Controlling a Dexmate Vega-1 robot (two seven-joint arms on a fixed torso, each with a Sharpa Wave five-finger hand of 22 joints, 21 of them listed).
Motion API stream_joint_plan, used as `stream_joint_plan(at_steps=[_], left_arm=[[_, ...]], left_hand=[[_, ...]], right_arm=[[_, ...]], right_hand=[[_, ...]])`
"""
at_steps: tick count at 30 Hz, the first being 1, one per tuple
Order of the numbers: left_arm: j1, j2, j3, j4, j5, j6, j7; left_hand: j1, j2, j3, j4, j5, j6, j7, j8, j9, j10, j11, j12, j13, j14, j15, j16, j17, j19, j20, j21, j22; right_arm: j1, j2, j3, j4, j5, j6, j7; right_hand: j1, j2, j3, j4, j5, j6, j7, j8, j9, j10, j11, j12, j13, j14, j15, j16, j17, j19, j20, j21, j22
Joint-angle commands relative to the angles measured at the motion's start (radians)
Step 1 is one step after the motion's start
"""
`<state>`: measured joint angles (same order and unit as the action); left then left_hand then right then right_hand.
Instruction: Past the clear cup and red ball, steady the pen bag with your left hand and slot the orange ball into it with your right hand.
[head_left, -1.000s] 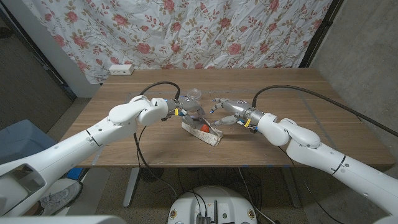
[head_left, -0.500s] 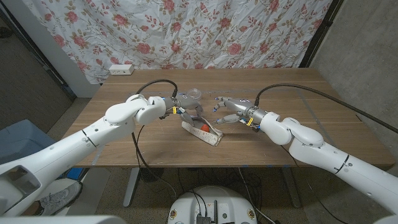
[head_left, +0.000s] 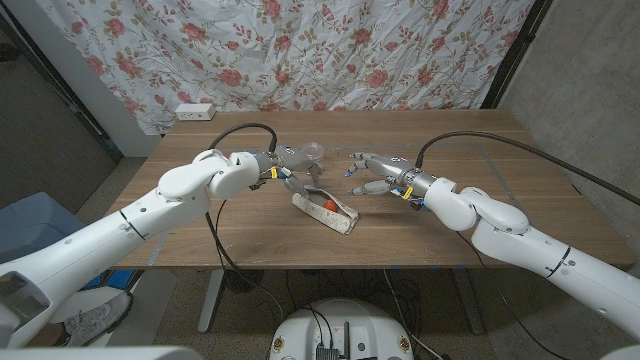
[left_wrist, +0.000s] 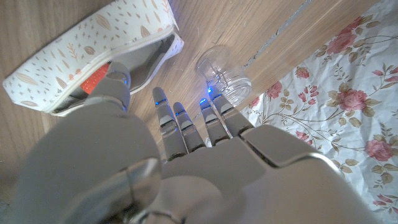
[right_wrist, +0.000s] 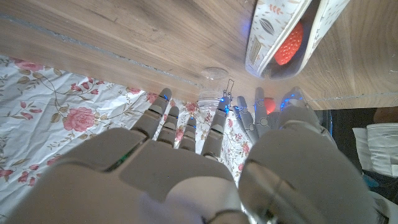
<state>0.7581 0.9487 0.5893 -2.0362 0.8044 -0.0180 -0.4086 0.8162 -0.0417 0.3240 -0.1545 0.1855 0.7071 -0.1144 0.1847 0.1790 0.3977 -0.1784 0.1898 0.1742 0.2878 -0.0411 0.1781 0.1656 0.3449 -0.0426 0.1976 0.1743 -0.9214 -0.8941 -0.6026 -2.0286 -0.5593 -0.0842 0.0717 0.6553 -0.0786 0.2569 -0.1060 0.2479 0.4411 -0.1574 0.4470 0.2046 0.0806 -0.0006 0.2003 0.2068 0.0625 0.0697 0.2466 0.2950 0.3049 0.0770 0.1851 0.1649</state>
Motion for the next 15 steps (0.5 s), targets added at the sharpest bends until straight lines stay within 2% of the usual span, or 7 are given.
stream_joint_plan(at_steps=[1,7,15], left_arm=[[0.053,0.035,-0.056,-0.029,-0.066,0.050,0.052],[0.066,0.032,-0.084,0.000,-0.149,0.056,0.093],[0.093,0.039,-0.114,0.015,-0.232,0.070,0.153]], left_hand=[[-0.002,0.010,-0.001,0.004,0.001,-0.008,0.000,-0.003,0.002,-0.005,0.002,-0.005,0.002,0.000,-0.100,-0.001,0.002,0.000,0.000,0.000,0.003],[-0.009,0.020,-0.003,0.006,0.001,-0.021,0.004,-0.005,0.002,-0.023,0.011,-0.009,0.002,-0.023,-0.092,-0.007,0.002,-0.013,-0.012,-0.005,0.003],[-0.013,0.027,-0.003,0.008,0.001,-0.030,0.007,-0.006,0.002,-0.025,0.012,-0.008,0.002,-0.027,-0.089,-0.006,0.002,-0.018,-0.012,-0.006,0.002]], right_arm=[[-0.010,-0.001,0.027,0.026,0.051,0.032,-0.032],[0.000,0.007,0.034,0.070,0.114,0.090,-0.040],[-0.003,0.028,0.044,0.092,0.162,0.096,-0.063]], right_hand=[[-0.006,0.005,0.000,0.009,0.005,-0.001,0.003,-0.004,0.003,0.013,0.001,0.006,0.002,0.001,0.005,0.003,0.002,0.002,0.002,0.005,0.005],[-0.011,0.015,0.002,0.012,0.004,-0.001,0.009,-0.006,0.003,0.016,0.002,0.007,0.002,-0.001,0.003,0.002,0.002,0.001,-0.001,0.005,0.005],[-0.022,0.029,0.002,0.017,0.001,-0.018,0.016,-0.016,0.003,0.018,0.002,0.007,0.002,-0.005,0.002,0.002,0.004,0.000,-0.004,0.004,0.005]])
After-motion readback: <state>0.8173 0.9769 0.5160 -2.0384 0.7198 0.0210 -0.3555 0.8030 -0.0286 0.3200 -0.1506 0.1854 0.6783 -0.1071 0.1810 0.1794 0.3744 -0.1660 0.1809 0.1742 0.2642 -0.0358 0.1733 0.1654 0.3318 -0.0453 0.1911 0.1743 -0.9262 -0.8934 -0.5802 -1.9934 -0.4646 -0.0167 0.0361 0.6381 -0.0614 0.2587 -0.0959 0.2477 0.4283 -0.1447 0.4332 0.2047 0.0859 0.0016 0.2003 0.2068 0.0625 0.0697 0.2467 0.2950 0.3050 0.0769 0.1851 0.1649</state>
